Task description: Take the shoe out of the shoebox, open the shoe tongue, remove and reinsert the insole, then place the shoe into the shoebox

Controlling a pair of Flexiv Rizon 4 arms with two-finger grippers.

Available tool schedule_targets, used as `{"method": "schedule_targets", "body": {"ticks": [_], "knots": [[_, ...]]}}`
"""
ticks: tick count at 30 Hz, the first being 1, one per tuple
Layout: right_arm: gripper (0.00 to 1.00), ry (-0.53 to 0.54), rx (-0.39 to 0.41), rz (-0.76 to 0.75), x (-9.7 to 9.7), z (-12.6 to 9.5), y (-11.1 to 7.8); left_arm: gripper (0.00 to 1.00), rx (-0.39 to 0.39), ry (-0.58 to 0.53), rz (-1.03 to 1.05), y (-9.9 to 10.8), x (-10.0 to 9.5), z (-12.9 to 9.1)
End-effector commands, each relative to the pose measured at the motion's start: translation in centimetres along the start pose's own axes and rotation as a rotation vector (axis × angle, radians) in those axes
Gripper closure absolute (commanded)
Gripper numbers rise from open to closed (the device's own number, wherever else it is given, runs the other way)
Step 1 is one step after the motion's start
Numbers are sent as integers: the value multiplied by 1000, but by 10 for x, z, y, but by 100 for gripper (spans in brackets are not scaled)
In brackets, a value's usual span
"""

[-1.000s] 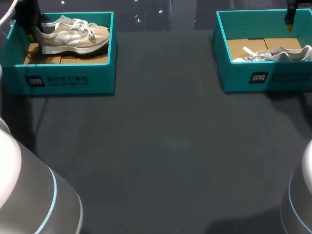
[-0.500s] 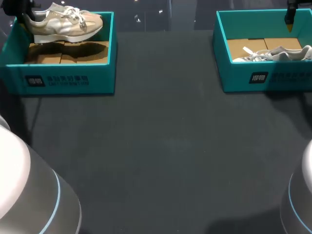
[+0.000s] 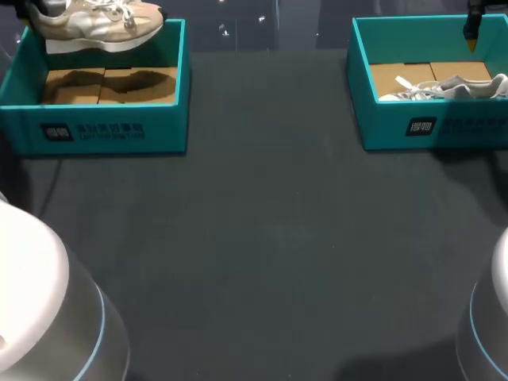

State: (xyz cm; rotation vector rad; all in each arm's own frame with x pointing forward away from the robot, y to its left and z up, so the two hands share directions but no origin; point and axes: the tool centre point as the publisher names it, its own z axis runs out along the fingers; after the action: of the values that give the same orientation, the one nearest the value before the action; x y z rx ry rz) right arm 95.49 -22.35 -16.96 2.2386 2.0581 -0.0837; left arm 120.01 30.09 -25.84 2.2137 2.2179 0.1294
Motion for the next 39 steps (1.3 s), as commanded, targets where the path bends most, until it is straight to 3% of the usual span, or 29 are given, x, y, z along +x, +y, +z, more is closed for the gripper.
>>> {"method": "schedule_targets", "body": {"ticks": [1, 21, 30, 39], "knots": [[0, -1, 0, 1, 0, 0, 0, 100, -59, 24, -9, -22, -7, -21], [0, -1, 0, 1, 0, 0, 0, 100, -66, 34, -55, -43, -25, -98], [0, -1, 0, 1, 0, 0, 0, 100, -102, 50, -30, -81, -50, -125], [0, -1, 0, 1, 0, 0, 0, 100, -114, 57, 12, -150, -71, -124]]}}
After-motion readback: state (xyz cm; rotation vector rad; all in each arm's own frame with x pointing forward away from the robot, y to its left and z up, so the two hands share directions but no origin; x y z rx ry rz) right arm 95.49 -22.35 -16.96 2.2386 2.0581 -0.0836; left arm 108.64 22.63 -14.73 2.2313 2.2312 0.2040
